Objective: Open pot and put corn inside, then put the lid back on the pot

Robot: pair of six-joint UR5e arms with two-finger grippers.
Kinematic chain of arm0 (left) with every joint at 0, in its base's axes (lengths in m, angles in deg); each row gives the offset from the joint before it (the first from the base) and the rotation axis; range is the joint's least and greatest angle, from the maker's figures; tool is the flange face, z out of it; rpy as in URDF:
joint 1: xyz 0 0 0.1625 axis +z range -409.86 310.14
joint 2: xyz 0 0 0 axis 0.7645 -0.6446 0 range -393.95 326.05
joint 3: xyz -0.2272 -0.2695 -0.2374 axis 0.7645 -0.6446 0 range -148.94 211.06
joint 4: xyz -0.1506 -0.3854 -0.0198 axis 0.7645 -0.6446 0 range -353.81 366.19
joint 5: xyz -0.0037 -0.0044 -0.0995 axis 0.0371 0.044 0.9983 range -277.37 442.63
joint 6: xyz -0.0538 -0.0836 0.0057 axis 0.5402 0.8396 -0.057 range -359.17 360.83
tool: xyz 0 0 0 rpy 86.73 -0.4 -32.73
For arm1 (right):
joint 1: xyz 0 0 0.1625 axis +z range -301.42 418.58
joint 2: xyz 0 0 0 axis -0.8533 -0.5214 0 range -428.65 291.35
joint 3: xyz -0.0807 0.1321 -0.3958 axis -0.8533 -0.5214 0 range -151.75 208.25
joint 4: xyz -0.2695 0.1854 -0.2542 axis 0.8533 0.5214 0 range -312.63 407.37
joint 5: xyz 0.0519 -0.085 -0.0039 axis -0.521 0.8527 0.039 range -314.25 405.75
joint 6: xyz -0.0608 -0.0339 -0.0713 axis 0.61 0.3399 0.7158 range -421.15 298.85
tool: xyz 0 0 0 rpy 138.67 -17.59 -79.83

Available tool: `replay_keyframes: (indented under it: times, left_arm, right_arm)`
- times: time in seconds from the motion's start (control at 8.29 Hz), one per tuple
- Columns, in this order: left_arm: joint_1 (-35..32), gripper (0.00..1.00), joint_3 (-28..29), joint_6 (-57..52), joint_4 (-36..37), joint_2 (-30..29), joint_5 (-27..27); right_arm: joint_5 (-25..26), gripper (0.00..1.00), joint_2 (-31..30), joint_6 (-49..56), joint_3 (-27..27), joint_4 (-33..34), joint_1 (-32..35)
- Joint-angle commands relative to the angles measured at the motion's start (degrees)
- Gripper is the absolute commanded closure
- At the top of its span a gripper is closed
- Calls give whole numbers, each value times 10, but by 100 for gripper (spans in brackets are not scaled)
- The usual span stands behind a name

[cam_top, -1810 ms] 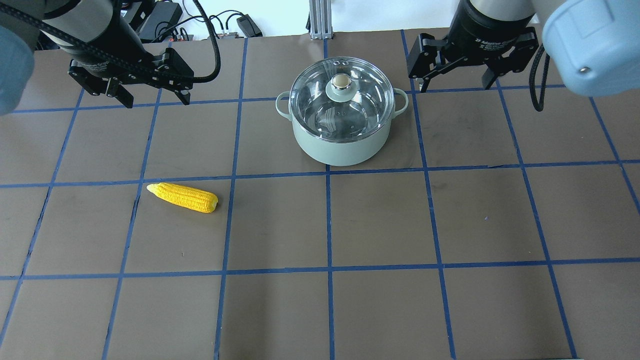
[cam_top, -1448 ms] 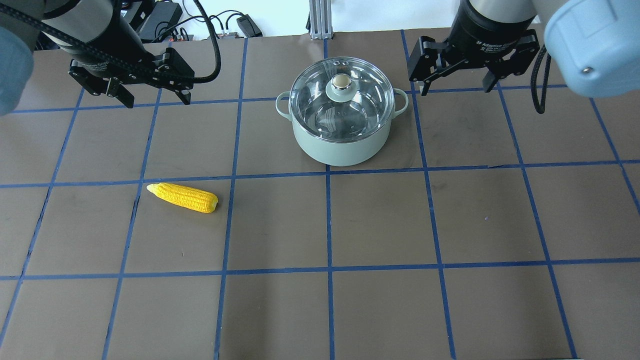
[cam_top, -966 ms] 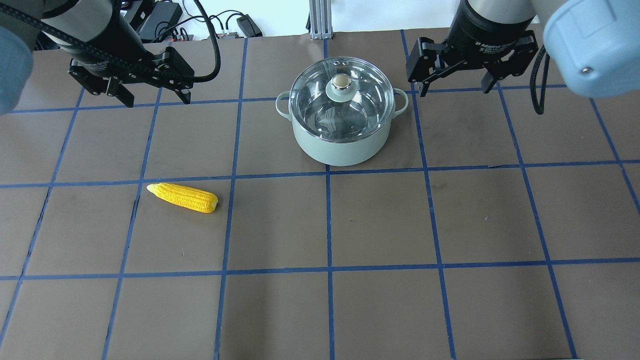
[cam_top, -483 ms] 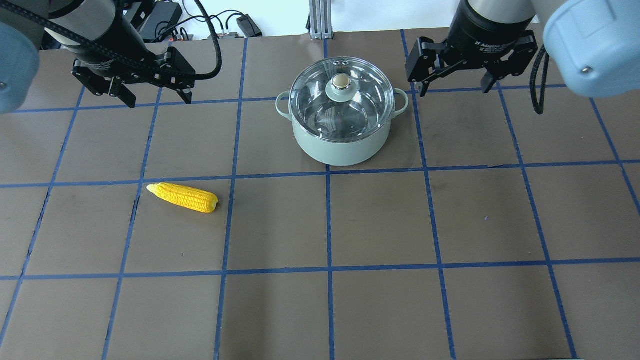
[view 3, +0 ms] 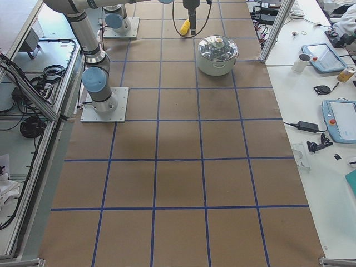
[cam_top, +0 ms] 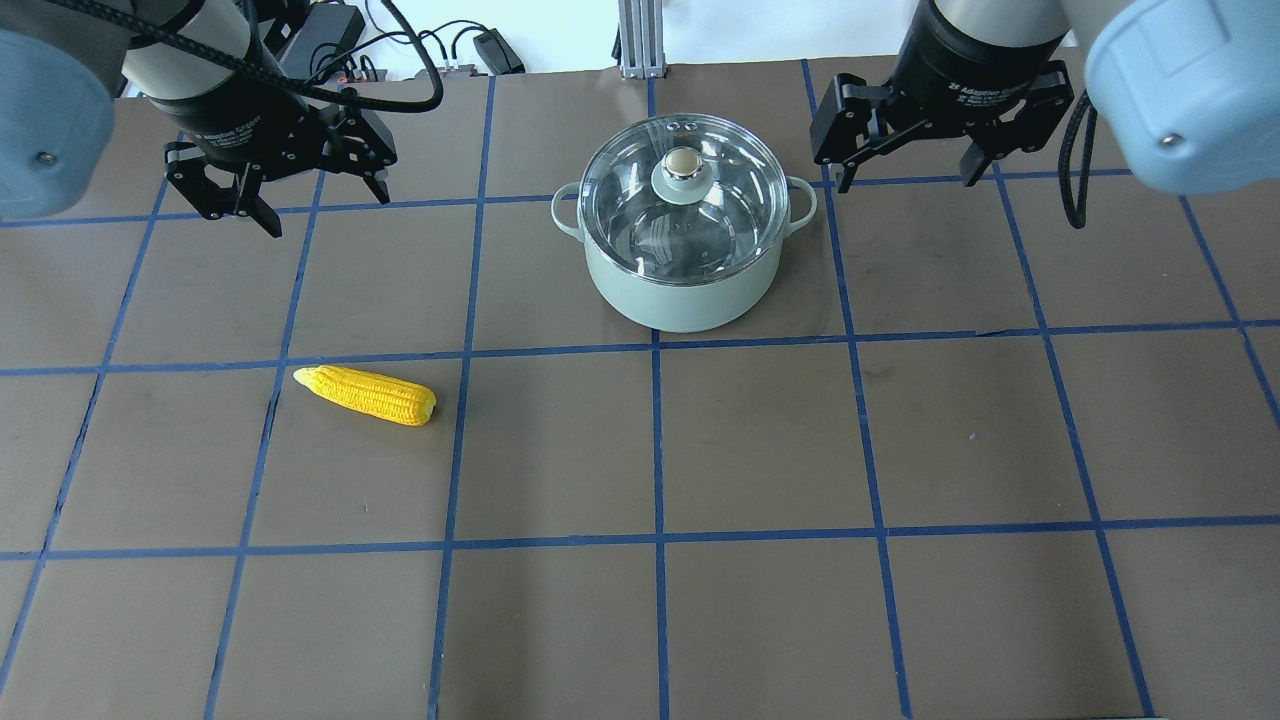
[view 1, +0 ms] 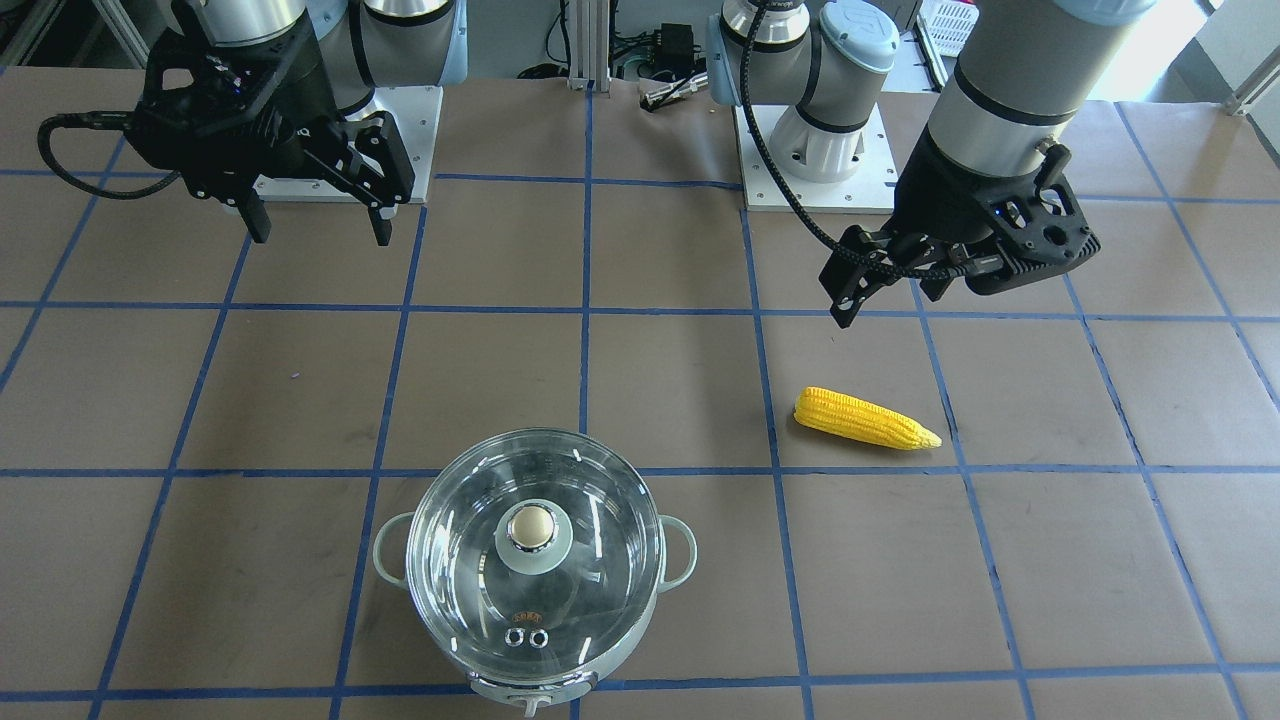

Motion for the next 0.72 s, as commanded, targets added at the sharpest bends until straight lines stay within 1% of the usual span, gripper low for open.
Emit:
replay_keyframes:
  times: [0.0,0.12,0.36,0.48,0.6]
  left_arm:
    - [27,0,-27,183,2,-6,0]
    - [55,0,-44,223,-2,-10,-1]
    - [96,0,-87,255,9,-15,0]
    - [103,0,-99,303,62,-29,-1]
    - [104,0,-113,327,103,-45,0]
  right_arm:
    - [0,0,0,0,0,-1,0]
    - [-2,0,0,2,0,1,0]
    - [-3,0,3,1,0,9,1]
    - [-10,0,8,2,2,4,3]
    - [-7,0,10,4,4,4,3]
